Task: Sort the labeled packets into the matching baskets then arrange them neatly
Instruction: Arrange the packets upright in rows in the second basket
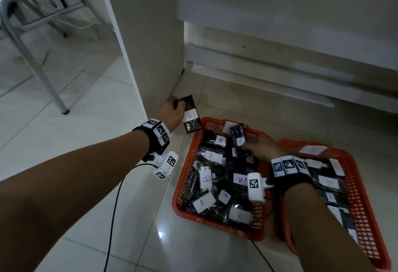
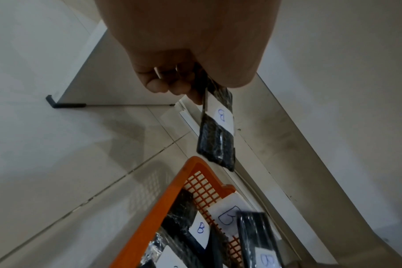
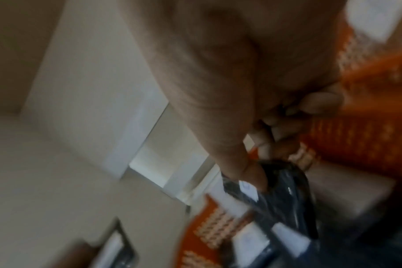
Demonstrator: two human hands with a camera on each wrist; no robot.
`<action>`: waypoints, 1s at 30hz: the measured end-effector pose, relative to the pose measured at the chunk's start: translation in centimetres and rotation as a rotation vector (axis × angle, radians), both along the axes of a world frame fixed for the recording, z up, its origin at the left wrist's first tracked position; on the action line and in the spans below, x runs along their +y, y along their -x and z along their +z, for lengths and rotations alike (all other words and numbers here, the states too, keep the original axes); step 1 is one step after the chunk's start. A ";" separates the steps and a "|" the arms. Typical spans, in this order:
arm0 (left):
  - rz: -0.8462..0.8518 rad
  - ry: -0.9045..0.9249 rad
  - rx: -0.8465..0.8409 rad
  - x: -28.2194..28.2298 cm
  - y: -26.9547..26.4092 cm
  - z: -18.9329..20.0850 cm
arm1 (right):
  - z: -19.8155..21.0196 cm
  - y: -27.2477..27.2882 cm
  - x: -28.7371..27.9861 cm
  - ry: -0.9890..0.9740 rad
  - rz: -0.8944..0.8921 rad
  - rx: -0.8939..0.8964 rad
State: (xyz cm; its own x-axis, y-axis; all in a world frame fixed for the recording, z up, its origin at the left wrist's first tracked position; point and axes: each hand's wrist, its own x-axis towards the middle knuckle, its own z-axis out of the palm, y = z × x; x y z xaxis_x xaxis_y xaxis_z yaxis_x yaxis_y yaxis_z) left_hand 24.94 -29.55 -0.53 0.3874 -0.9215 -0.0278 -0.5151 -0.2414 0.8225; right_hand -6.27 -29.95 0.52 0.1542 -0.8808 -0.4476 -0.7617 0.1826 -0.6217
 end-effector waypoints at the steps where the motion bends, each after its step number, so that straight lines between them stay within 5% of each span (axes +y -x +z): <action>1: -0.007 0.000 0.010 -0.2 0.3 0.0 | 0.0 0.9 0.0 -0.007 0.017 0.044; 5: -0.047 -0.010 -0.027 -0.7 1.7 0.1 | -0.6 1.7 1.0 0.167 0.111 0.479; 7: -0.052 -0.013 -0.033 -0.9 2.4 0.1 | -0.6 0.1 2.3 0.276 0.129 0.377; 10: -0.051 -0.005 -0.030 -0.9 3.3 0.1 | -1.0 -3.6 4.8 0.068 0.229 0.143; 15: -0.071 -0.010 -0.011 -0.7 3.5 0.4 | -3.0 -7.0 7.6 0.079 0.376 0.060; 27: -0.058 0.015 -0.016 -0.2 1.8 0.7 | -1.1 -0.1 1.6 0.108 -0.190 -0.180; 30: -0.062 0.019 -0.024 -0.1 1.8 0.8 | -1.5 2.2 0.5 0.227 -0.213 -0.032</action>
State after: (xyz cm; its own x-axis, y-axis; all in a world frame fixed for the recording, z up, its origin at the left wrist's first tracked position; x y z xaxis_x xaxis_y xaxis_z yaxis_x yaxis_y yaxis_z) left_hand 23.14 -29.65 0.25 0.3295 -0.9442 -0.0012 -0.5485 -0.1924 0.8137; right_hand -8.49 -29.46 -0.98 -0.0338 -0.9718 -0.2335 -0.7007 0.1897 -0.6878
